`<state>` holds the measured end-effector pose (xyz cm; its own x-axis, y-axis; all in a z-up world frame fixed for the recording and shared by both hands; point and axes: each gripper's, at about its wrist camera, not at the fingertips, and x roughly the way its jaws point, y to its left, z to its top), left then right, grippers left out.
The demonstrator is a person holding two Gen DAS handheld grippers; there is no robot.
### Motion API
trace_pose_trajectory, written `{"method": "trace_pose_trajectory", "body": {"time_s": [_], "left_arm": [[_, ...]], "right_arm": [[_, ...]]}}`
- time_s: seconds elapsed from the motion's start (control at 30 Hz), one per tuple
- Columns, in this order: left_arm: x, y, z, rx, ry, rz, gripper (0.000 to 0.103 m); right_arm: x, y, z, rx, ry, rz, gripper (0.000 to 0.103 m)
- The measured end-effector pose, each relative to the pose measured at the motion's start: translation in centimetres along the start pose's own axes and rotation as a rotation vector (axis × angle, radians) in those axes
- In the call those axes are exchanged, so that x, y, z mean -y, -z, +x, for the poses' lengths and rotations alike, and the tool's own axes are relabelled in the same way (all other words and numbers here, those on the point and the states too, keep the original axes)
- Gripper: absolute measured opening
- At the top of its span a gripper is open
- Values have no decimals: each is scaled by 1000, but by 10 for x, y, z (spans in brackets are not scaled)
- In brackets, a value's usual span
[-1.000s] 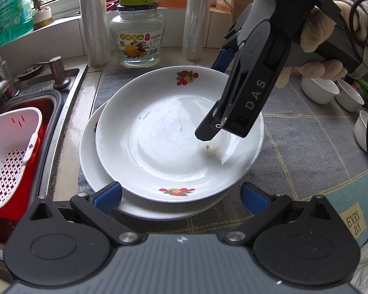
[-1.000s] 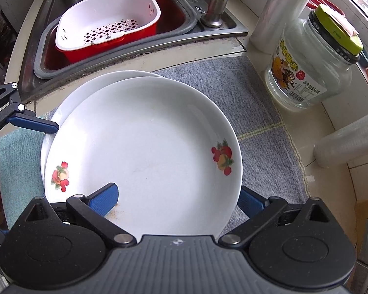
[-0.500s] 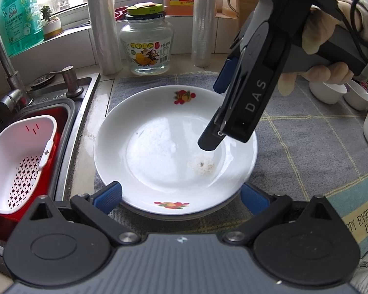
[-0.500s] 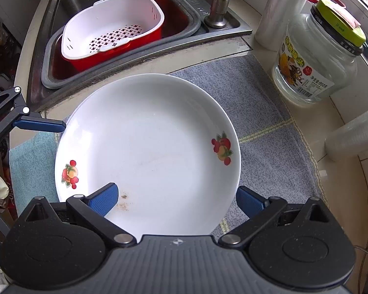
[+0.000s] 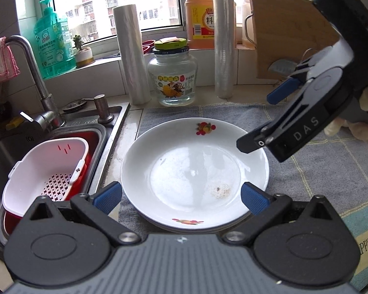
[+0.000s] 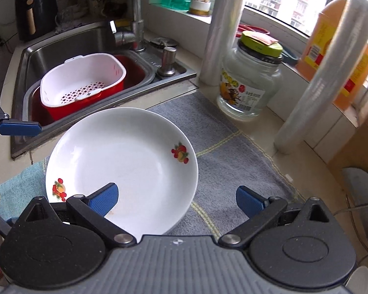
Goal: Organize plates and bowls
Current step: 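Open the right tool and pull it away from the stacked plates, then move the right tool to the pink-print white bowl on the towel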
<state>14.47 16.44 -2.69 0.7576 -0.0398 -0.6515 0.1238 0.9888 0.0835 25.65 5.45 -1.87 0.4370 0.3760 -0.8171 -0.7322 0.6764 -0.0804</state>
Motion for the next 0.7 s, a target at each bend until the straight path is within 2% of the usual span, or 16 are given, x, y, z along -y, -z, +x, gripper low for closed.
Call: {"method": "trace_pose_trajectory", "body": {"time_s": [0.17,0.43,0.6,0.7], "left_arm": [[14,-8,4,17,74,28,102],[62,-24,19,40,282,134,102],[106,-33,26,65,418,208,102],[137,-35,31,50,481,243,102]], "right_arm": [[14,39,-33,48,100,172,103],[40,114,-92,55,383,356,103],[62,157,-127,50,480,467,103],[78,182,-145,60,513,526,103]]}}
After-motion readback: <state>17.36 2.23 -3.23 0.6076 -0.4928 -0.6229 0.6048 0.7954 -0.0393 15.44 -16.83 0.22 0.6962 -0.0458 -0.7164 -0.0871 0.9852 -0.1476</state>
